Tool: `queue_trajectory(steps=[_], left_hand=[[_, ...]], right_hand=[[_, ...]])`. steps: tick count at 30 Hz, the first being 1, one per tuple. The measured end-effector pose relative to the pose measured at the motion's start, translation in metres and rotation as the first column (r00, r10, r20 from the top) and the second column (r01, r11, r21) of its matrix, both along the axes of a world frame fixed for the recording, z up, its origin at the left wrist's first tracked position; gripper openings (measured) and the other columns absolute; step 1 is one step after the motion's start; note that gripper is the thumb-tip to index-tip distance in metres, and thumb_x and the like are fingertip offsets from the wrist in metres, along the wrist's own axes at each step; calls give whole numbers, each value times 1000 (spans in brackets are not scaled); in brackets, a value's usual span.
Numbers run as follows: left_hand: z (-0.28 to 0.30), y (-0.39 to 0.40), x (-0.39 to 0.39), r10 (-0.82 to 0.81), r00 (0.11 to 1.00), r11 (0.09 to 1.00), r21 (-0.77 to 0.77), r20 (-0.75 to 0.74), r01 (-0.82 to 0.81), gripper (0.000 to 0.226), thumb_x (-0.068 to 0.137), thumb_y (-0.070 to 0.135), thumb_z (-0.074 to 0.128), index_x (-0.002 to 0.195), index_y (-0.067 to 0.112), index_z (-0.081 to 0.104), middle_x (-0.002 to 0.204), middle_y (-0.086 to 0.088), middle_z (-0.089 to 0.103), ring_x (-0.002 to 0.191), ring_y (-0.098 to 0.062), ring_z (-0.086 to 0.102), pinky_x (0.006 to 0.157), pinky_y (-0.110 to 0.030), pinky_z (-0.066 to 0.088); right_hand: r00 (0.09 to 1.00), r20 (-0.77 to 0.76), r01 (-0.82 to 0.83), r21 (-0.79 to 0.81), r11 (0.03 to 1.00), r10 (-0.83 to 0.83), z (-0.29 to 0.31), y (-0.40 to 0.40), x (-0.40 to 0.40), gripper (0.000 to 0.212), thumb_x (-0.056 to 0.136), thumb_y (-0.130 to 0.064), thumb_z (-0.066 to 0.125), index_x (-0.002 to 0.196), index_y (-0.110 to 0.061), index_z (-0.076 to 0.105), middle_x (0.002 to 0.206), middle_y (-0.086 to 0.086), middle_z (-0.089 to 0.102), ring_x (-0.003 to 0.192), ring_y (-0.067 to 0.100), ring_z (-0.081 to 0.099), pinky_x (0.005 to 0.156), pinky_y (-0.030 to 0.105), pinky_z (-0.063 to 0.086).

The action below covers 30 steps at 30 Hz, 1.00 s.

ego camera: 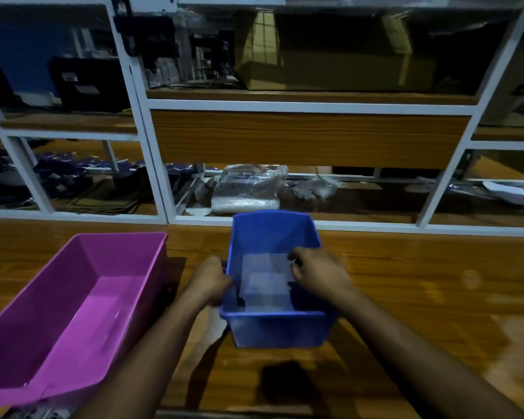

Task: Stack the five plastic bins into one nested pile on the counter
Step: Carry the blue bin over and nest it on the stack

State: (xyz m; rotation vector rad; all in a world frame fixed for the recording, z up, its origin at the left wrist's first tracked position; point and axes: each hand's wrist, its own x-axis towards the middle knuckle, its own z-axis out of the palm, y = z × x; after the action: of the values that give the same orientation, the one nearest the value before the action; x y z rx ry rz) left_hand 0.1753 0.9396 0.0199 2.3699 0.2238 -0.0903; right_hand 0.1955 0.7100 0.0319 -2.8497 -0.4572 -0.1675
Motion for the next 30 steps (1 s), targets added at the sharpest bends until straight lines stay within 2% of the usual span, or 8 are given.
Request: queue_trajectory(steps=[4,7,11,13,15,21,28,30], left_hand=[[14,-5,4,-200,979,966,162,-31,203,36,81,1,56,111,15,71,109,-2,73,92,-13,64,77,-31,53],[19,-15,8,-273,961,926,258,-47,275,42,84,2,54,116,23,70,112,-2,72,101,-16,63,81,-29,49],[18,-35,13,-323,946,895,317,-25,314,46,85,2,53,117,31,68,116,6,70,102,-12,62,85,-26,47],[19,-45,14,-356,934,879,336,-11,339,37,88,5,53,103,35,68,106,6,68,93,-10,59,79,-26,46],[19,-53,15,-368,930,877,341,23,339,34,87,6,57,93,38,66,100,9,66,90,-8,59,77,-25,46],[18,-60,18,-317,922,924,289,220,249,32,86,2,61,106,25,71,103,8,70,97,-8,63,89,-28,52],[18,-52,17,-306,890,928,313,337,201,33,81,7,68,110,22,72,111,5,72,105,-10,64,87,-13,39],[14,-48,17,-273,887,935,318,371,154,29,78,15,70,105,24,74,108,6,73,108,-14,61,90,-17,41]], right_hand=[[997,-26,-72,-56,996,71,7,-20,15,34,93,-26,51,126,-28,60,126,2,66,110,24,62,87,40,53],[982,6,-190,-81,979,191,6,-14,14,41,93,-27,54,134,-25,56,136,3,58,124,25,52,94,39,48],[936,43,-336,-195,922,350,0,2,15,45,90,-27,59,135,-21,55,131,6,59,121,30,48,92,44,47],[931,20,-346,-267,899,364,0,6,15,41,92,-30,57,132,-23,55,126,6,62,115,30,51,89,42,45],[944,-9,-317,-305,898,330,1,3,13,32,96,-32,51,126,-23,56,116,9,66,104,30,59,83,41,47],[982,-104,-183,-281,942,159,6,-16,17,19,100,-31,47,104,-24,64,99,5,69,78,22,58,65,34,44],[995,-37,81,-237,968,-93,-1,-38,22,18,99,-28,46,103,-19,61,99,8,68,79,22,59,69,37,53],[980,-71,173,-173,970,-188,-4,-45,26,19,98,-29,45,103,-19,61,97,7,67,84,23,63,74,39,56]])
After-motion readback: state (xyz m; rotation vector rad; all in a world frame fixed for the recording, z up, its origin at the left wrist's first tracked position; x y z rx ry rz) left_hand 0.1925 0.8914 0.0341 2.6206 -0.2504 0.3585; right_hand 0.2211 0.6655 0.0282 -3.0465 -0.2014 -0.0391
